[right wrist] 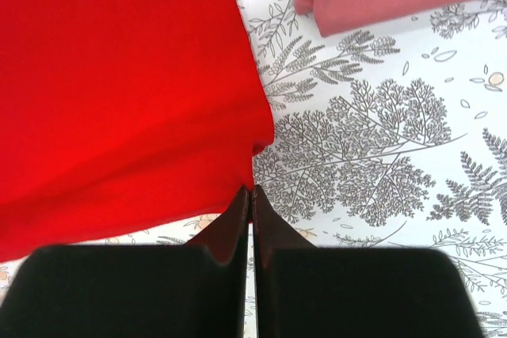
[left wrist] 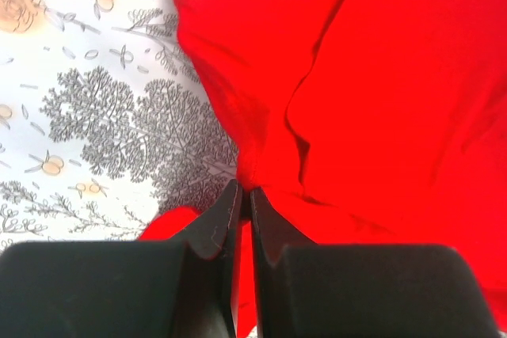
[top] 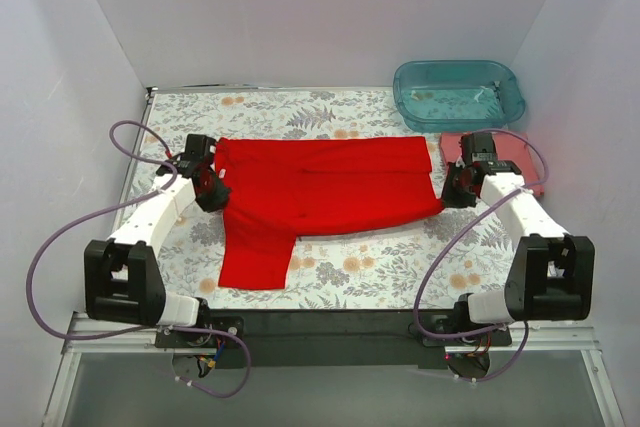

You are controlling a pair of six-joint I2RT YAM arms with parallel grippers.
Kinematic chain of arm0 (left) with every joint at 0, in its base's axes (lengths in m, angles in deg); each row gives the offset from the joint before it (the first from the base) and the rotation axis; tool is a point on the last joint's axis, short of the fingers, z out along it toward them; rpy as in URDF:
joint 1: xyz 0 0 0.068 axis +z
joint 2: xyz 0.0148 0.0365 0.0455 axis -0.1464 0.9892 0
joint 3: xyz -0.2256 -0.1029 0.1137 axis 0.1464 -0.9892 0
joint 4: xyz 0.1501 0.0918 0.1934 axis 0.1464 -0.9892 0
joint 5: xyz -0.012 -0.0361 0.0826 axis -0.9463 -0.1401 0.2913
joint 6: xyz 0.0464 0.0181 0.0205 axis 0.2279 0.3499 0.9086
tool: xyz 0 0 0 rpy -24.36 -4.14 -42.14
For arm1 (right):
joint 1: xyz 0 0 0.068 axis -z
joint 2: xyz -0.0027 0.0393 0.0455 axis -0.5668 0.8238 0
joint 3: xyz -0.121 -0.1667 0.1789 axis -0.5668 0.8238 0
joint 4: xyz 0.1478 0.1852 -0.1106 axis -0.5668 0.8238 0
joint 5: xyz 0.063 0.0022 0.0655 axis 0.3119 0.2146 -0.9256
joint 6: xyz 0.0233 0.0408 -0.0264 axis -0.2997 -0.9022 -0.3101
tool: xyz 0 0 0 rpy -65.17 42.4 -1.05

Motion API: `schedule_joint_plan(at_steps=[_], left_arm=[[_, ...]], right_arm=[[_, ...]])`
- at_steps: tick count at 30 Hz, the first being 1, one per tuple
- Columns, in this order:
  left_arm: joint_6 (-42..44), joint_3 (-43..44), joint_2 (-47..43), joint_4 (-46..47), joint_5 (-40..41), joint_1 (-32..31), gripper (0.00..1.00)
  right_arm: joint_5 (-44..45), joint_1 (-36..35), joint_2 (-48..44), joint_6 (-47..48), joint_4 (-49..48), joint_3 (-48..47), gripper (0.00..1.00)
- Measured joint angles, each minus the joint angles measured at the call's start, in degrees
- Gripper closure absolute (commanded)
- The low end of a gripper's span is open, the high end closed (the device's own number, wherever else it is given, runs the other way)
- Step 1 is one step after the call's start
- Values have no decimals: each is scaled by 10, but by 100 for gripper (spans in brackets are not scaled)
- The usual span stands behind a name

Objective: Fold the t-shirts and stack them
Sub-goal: Fold the tshirt

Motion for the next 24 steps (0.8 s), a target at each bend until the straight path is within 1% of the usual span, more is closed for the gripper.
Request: schedule_joint_plan(at_steps=[15,24], left_arm=[[31,131,157,3,-19,34,100],[38,193,223,7,-27,37,100]], right_arm=[[-2,2,126,5,1,-111,99],[5,3,171,4,-3,-154,99]])
